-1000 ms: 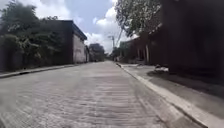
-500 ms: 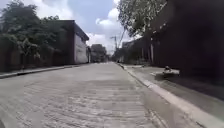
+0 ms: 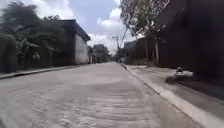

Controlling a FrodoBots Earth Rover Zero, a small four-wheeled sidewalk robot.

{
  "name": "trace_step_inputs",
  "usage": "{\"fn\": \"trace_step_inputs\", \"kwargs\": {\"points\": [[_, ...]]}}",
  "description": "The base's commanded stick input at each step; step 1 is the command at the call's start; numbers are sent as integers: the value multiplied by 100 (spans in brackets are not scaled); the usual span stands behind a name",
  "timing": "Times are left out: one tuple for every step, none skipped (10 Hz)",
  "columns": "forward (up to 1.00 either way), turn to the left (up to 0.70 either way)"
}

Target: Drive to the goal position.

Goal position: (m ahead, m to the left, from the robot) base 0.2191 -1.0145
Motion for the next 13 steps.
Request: {"fn": "trace_step_inputs", "kwargs": {"points": [[100,0],[100,0],[100,0],[100,0],[100,0],[100,0],[100,0],[100,0],[100,0],[100,0],[100,0],[100,0],[100,0]]}}
